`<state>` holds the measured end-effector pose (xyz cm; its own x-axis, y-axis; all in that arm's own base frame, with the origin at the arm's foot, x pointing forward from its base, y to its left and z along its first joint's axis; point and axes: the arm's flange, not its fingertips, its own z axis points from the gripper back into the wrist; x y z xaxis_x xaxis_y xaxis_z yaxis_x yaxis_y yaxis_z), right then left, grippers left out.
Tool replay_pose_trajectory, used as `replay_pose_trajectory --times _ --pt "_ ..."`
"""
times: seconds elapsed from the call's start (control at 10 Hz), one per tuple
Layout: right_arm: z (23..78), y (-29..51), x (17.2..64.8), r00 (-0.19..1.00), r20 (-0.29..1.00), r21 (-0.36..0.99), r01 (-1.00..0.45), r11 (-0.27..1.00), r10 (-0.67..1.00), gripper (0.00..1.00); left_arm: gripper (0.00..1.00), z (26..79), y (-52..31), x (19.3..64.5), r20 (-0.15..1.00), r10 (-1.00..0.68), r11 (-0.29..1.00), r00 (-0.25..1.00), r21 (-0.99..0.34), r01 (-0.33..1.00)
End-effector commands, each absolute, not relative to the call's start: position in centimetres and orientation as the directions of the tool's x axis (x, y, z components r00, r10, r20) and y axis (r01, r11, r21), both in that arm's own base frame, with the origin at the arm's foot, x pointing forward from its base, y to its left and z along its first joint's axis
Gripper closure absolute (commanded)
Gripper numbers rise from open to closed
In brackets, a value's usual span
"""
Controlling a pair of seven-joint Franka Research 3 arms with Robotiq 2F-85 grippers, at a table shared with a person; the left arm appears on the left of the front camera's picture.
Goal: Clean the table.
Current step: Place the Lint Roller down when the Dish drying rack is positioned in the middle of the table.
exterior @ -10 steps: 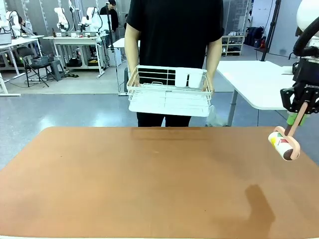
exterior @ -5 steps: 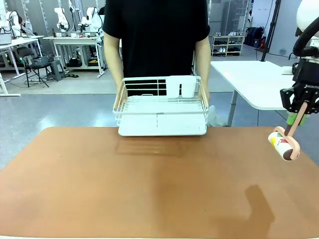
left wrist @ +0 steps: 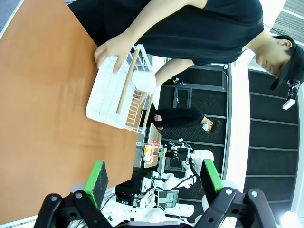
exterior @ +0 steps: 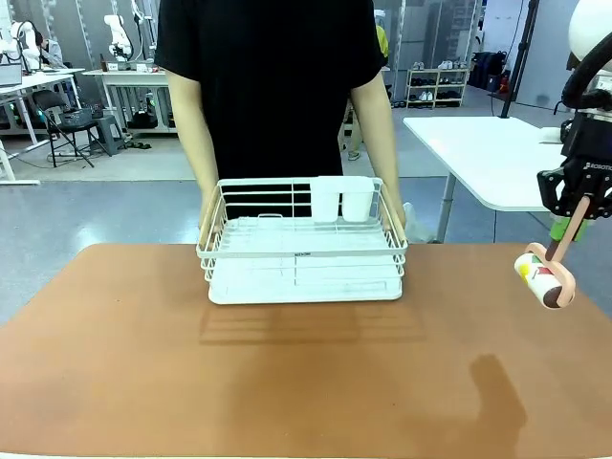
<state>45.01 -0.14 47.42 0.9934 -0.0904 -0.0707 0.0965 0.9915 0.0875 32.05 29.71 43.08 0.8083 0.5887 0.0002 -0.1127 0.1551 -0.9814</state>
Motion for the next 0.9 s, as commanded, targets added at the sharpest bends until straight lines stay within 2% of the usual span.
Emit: replay_pose_trajectory --times 0.0,0.8 --pt "47.77 -0.02 45.03 0.994 -0.074 0.11 0.089 0.99 -0.081 0.79 0.0 43.09 29.8 31.63 0.007 0.582 0.151 0.813 -0.984 -0.099" --pt "47.77 -0.02 45.03 0.994 -0.074 0.11 0.089 0.99 -0.081 0.79 0.0 43.09 29.8 31.63 0.007 0.582 0.151 0.813 -0.984 -0.099"
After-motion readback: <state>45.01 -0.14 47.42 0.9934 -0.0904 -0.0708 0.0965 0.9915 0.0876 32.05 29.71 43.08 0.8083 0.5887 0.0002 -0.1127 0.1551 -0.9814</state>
